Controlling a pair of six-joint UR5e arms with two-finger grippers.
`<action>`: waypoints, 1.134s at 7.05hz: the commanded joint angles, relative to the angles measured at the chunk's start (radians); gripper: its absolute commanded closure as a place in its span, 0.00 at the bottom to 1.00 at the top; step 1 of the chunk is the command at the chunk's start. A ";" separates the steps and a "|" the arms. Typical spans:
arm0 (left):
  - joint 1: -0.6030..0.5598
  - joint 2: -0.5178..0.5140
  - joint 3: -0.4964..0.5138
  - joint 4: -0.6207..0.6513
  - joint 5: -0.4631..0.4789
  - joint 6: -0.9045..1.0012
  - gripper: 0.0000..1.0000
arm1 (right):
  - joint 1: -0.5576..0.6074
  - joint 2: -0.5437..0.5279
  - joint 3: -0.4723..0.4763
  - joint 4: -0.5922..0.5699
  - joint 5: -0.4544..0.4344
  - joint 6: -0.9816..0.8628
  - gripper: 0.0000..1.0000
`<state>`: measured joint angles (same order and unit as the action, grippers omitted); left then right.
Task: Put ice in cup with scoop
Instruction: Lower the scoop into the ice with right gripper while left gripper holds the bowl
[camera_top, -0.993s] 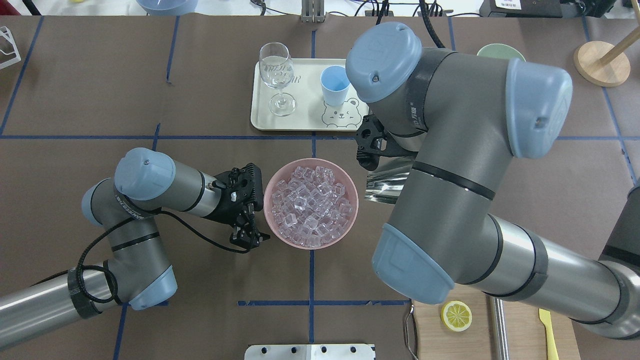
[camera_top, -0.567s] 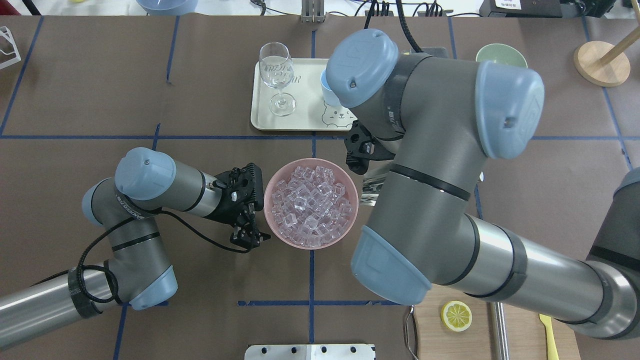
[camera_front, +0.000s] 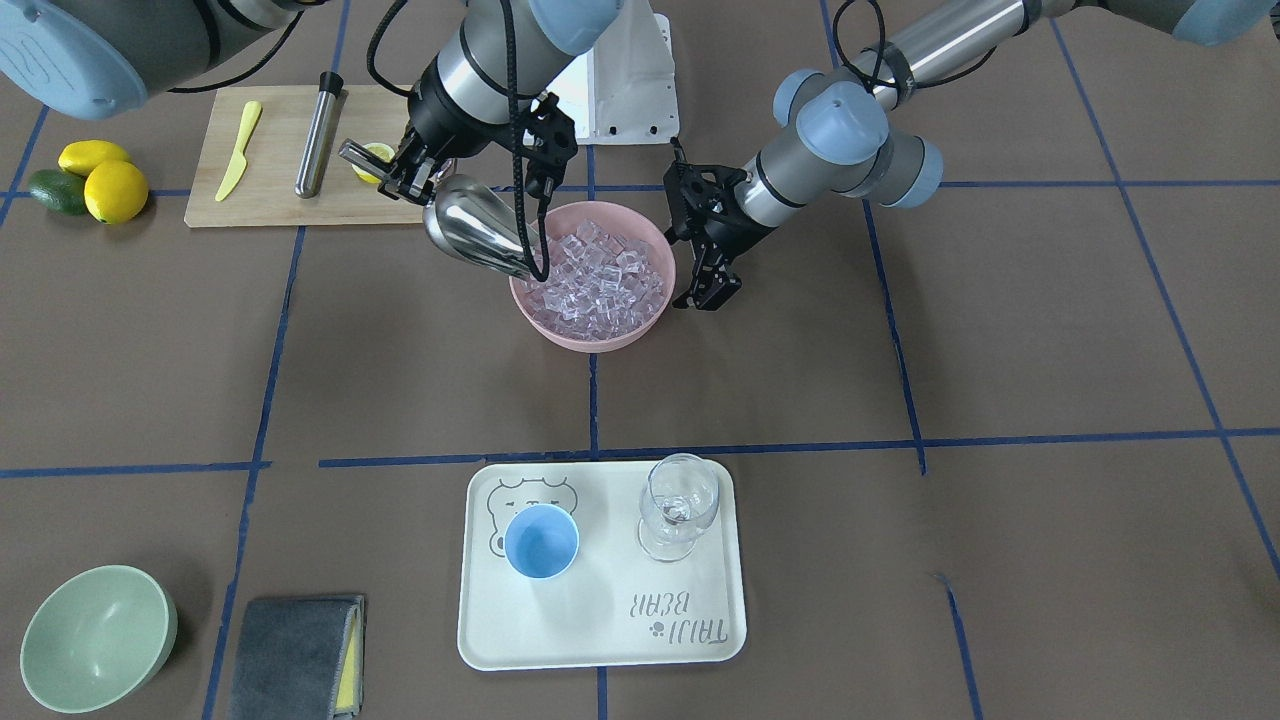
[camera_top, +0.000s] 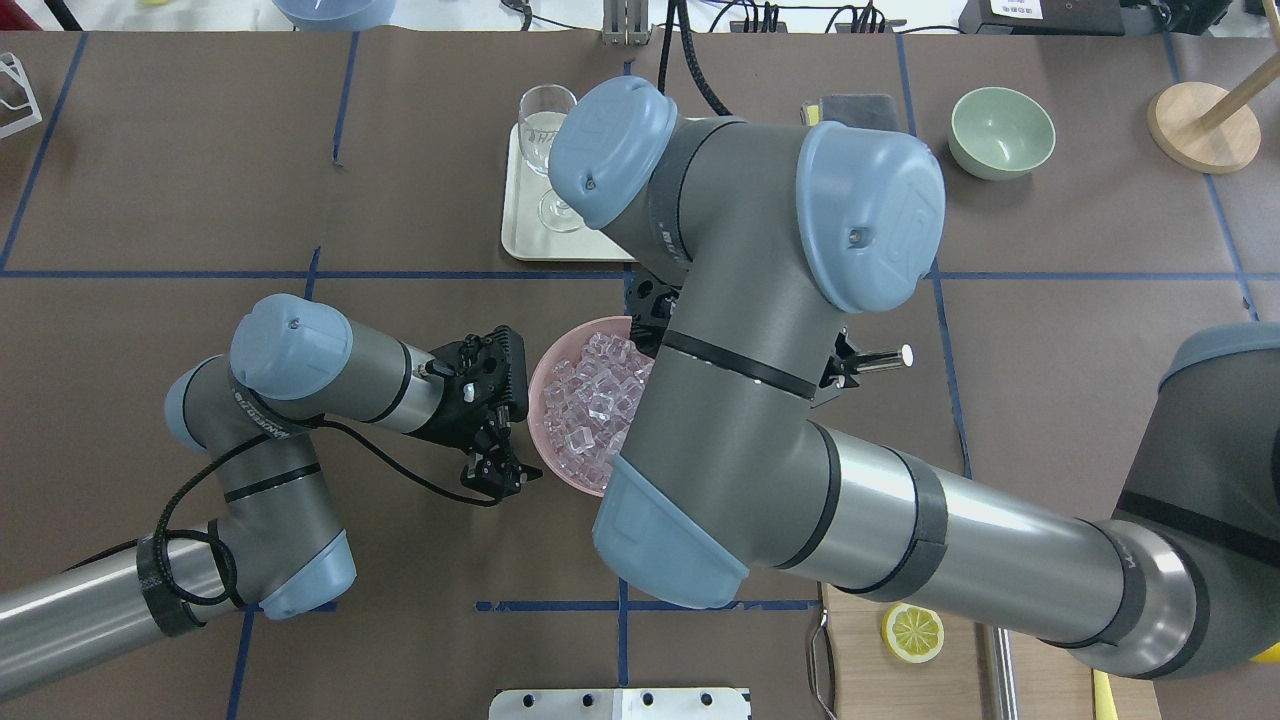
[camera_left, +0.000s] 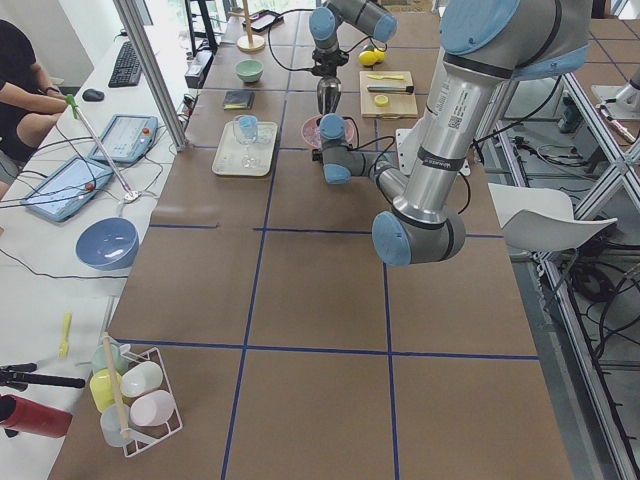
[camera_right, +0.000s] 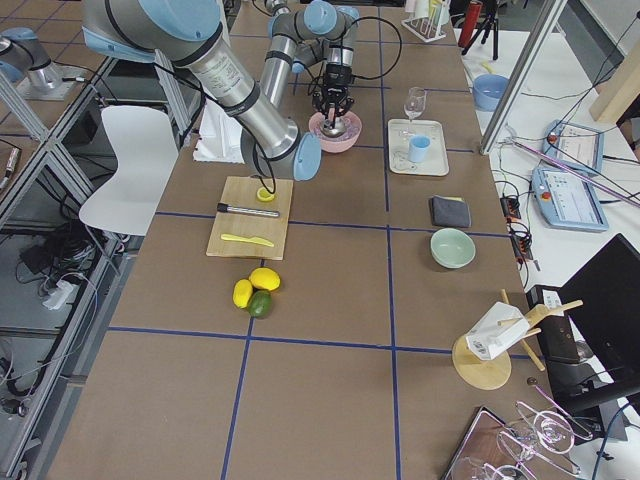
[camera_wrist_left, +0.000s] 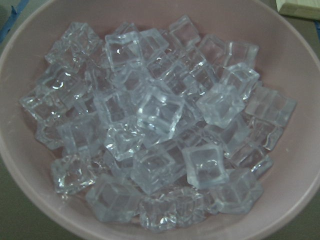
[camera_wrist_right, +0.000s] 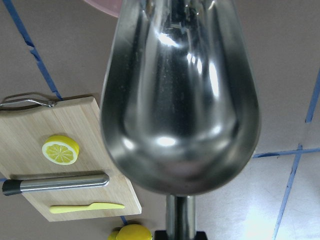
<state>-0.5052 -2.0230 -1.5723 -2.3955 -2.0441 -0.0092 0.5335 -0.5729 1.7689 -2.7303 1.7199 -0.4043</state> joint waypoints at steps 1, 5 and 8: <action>-0.001 -0.003 -0.002 -0.001 -0.018 -0.001 0.00 | -0.024 0.051 -0.092 0.000 -0.022 0.013 1.00; -0.004 -0.011 -0.002 -0.001 -0.021 -0.011 0.00 | -0.047 0.065 -0.127 -0.002 -0.042 0.013 1.00; -0.004 -0.011 -0.002 -0.002 -0.021 -0.011 0.00 | -0.064 0.065 -0.146 0.000 -0.043 0.015 1.00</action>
<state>-0.5092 -2.0340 -1.5739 -2.3964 -2.0647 -0.0199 0.4770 -0.5068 1.6272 -2.7311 1.6769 -0.3908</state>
